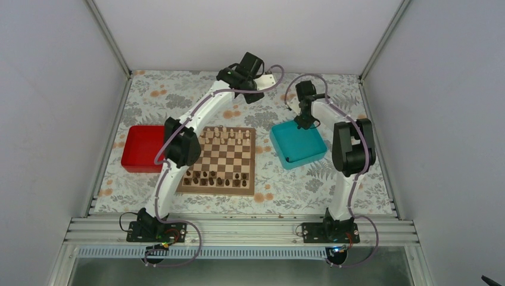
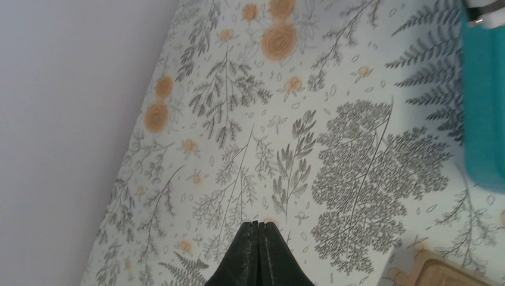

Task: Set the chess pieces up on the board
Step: Adjust the storage box at the center of the board.

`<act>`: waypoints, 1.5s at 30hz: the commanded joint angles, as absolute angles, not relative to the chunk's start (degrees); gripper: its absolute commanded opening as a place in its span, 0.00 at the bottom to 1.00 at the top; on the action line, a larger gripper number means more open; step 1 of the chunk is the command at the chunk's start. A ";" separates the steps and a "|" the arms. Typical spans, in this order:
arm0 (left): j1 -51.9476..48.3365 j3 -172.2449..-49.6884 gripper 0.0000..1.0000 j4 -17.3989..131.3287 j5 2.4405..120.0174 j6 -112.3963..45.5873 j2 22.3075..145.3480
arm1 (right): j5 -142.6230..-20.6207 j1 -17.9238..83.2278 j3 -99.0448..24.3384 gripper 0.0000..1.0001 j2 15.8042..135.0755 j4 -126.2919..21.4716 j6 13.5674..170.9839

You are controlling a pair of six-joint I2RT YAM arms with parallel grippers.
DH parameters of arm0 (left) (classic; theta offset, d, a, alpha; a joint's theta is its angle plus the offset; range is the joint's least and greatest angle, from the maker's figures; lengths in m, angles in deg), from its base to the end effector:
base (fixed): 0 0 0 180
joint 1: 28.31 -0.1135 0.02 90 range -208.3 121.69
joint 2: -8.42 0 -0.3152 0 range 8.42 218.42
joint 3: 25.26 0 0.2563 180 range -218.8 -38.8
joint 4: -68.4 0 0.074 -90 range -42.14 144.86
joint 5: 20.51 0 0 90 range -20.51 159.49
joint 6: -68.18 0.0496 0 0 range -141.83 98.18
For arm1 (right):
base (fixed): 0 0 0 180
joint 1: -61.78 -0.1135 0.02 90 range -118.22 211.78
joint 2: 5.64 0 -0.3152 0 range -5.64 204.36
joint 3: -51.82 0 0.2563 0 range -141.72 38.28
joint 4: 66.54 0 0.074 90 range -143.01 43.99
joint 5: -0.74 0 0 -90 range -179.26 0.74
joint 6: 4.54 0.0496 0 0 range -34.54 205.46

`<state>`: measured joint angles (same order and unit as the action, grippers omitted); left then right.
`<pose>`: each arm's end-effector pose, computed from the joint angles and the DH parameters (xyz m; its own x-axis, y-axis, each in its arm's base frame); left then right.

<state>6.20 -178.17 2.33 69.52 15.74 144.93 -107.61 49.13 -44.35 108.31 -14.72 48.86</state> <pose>0.4735 -0.3255 0.3086 -0.1528 0.8448 -0.5128 0.8318 0.3901 0.3948 0.4271 0.0799 0.2098 -0.6741 -0.7313 -0.1039 -0.6262 0.6404 -0.4447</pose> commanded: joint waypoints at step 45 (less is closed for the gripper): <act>17.19 -184.70 0.02 -1.64 69.48 19.54 159.70 | -86.29 69.06 -13.70 0.92 81.61 -12.82 51.70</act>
